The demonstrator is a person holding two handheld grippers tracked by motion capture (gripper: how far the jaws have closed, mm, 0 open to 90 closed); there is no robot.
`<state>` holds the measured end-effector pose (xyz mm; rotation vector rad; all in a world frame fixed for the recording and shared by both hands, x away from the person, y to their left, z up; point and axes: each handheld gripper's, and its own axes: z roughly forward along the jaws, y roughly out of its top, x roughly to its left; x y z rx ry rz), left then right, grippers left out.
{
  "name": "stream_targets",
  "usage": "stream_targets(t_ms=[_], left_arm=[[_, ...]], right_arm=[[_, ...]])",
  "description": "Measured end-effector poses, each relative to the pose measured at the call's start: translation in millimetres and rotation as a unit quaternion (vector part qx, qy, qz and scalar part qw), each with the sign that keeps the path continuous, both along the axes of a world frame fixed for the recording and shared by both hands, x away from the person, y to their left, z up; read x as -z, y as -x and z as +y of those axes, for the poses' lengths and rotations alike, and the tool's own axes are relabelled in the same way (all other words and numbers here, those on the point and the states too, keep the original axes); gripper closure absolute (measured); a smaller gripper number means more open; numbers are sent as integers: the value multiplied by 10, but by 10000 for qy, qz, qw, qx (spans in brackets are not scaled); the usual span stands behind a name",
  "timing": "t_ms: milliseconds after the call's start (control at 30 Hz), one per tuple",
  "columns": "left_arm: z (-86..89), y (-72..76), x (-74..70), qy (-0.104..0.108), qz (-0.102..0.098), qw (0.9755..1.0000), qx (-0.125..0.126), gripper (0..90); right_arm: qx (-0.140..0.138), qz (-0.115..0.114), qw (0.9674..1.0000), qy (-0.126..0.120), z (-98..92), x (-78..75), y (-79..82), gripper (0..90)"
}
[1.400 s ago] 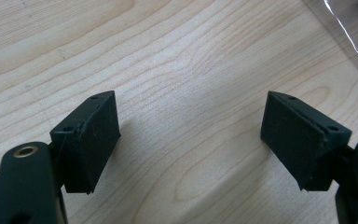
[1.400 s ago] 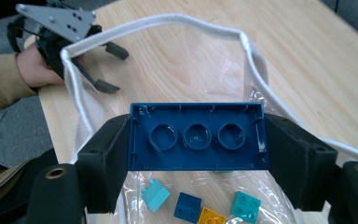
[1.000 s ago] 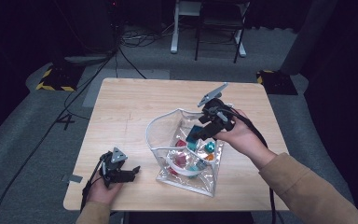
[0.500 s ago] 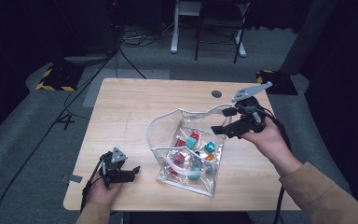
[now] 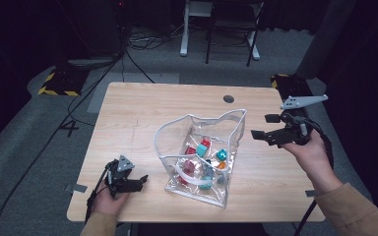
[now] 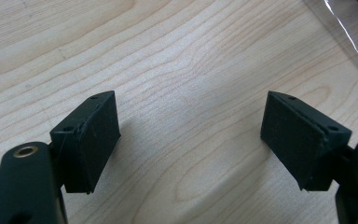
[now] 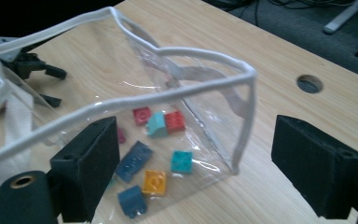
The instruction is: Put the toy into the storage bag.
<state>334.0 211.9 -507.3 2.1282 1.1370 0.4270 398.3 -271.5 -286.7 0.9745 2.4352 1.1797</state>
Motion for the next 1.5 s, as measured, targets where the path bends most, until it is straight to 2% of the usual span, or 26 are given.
stream_targets(t_ms=[67,100,133,167,200,233,267,367,400,467,567,667,700,733,833,867,967,1000,1067,1100,1133,1200,1367,1400,1433,1500], left_arm=[[0,0,0,1,0,10000,0,199],[0,0,0,0,-1,10000,1,199],[0,0,0,0,-1,10000,1,199],[0,0,0,0,-2,10000,0,199],[0,0,0,0,-2,10000,0,198],[-1,0,0,2,-1,10000,-1,199],[-1,0,0,2,-1,10000,-1,199],[0,-1,0,1,-5,10000,0,199],[0,0,0,0,-4,10000,2,199],[0,-1,0,-1,-5,10000,3,199],[0,0,0,0,-3,10000,2,199],[0,0,0,1,-2,10000,-2,199],[0,0,0,1,-4,10000,-1,199],[0,0,0,1,-4,10000,-1,199],[0,0,0,1,-4,10000,1,199],[0,0,0,0,-4,10000,2,199],[0,0,0,-1,-4,10000,2,199],[-1,0,0,0,-2,10000,-1,199],[0,0,0,0,-1,10000,-1,199],[-1,0,0,1,-1,10000,-1,199],[-1,0,0,2,-4,10000,-1,199],[-1,0,0,0,-5,10000,0,199],[-1,0,0,1,-4,10000,-2,199],[-1,0,0,1,-4,10000,-2,198],[-1,0,0,1,-4,10000,-1,199],[0,0,0,-1,-5,10000,2,199]], right_arm=[[138,8,9999,22,-116,44,9,156],[291,-1,9996,17,-238,106,14,156],[291,-1,9996,17,-238,106,14,156],[460,34,9989,2,-365,182,14,154],[460,34,9989,2,-365,182,14,154],[637,61,9979,1,-486,268,18,152],[637,61,9979,1,-486,268,18,152],[863,110,9962,27,-649,404,23,151],[1010,128,9948,15,-748,496,29,149],[1073,157,9941,16,-794,542,31,149],[1265,211,9917,99,-942,725,33,146],[1306,187,9912,125,-997,817,36,129],[1390,253,9899,118,-1050,917,38,104],[1390,253,9899,118,-1050,917,38,104],[1443,247,9891,167,-1110,1091,59,78],[1443,247,9891,167,-1110,1091,59,78],[1470,330,9884,181,-1133,1245,80,72],[1482,391,9880,191,-1138,1345,94,61],[1482,416,9878,225,-1138,1395,102,60],[1460,476,9879,226,-1129,1501,124,60],[1460,476,9879,226,-1129,1501,124,60],[1387,539,9884,300,-1096,1660,158,57],[1254,504,9901,386,-1031,1869,213,39],[1254,504,9901,386,-1031,1869,213,39],[1248,404,9902,483,-1010,1938,241,36],[1193,397,9908,492,-993,2016,261,26]])
